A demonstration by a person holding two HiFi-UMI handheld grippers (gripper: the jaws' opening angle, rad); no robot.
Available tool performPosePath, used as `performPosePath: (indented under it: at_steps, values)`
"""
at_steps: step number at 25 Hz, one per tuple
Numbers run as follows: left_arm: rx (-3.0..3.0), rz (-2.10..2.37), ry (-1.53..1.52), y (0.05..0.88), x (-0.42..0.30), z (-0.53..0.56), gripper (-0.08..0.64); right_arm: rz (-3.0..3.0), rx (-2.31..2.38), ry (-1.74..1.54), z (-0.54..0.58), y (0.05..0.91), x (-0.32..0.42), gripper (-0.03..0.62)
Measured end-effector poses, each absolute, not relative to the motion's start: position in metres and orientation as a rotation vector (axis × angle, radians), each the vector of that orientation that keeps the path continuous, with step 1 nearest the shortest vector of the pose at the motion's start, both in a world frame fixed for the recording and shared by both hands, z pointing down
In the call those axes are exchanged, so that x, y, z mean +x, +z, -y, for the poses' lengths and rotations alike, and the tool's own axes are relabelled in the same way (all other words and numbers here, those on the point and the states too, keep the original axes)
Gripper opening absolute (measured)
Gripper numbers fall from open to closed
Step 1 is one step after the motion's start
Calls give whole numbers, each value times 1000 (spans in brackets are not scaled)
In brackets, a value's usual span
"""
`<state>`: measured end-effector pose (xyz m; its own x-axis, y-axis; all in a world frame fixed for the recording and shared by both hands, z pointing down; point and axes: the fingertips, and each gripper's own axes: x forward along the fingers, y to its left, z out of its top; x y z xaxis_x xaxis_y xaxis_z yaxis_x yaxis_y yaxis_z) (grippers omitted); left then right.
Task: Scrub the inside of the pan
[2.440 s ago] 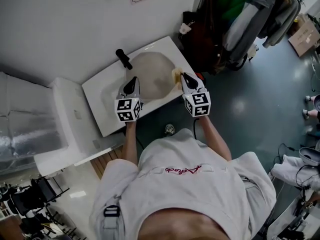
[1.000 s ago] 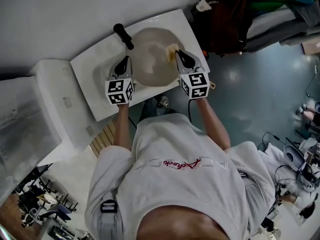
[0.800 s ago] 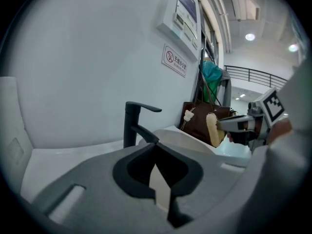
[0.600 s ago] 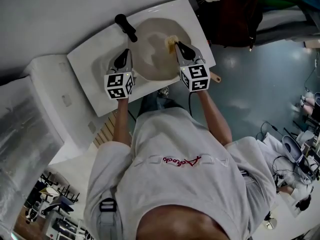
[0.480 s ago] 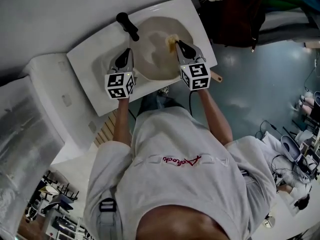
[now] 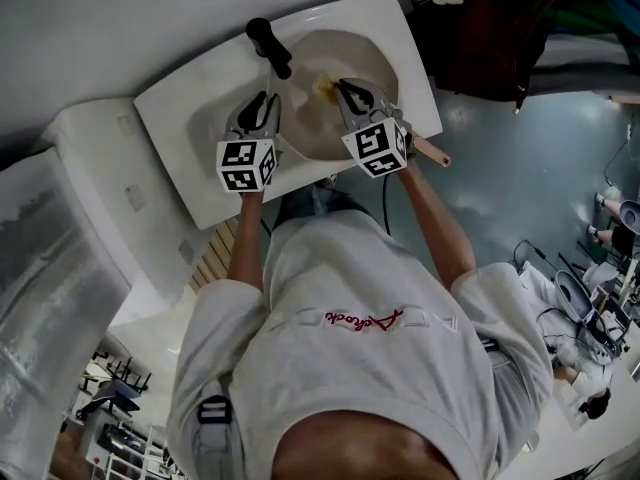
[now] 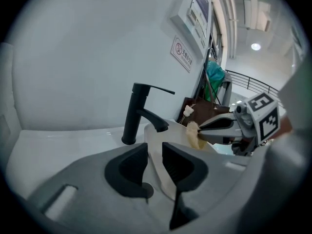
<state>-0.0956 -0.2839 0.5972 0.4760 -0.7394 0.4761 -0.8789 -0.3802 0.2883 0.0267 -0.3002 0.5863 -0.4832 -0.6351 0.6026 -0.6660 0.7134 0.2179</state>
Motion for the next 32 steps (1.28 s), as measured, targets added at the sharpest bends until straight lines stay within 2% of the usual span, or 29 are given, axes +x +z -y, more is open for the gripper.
performPosePath:
  at_steps: [12,24,28,32]
  values:
    - [2194,1331,346,605,-94,289,102,2070,423,-404,280,636,-14,26]
    - [2174,1322,352,612,-93,291,101,1991,190,-510,280,671,-38,28]
    - [2163,1336,352,613,-98,292,51,1953,131,-552,278,682,-45,28]
    - [2157,1336,354,614,-98,291,51,1937,102,-567,278,691,-53,28]
